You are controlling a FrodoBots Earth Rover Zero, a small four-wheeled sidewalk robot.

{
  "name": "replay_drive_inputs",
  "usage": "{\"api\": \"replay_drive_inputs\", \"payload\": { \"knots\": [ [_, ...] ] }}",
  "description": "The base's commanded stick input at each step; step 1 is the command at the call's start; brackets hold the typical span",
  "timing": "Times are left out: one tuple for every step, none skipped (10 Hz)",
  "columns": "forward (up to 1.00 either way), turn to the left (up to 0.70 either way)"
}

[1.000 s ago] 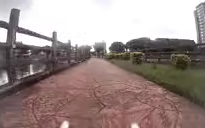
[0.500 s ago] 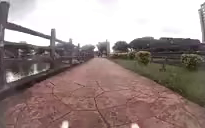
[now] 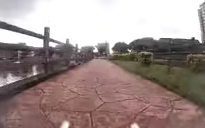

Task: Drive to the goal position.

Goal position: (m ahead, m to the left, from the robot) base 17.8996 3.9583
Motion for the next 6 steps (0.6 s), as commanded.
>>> {"api": "replay_drive_inputs", "payload": {
  "knots": [
    [0.70, 0.00],
    [0.70, 0.00],
    [0.70, 0.00],
    [0.70, 0.00],
    [0.70, 0.00],
    [0.70, 0.00]
  ]
}}
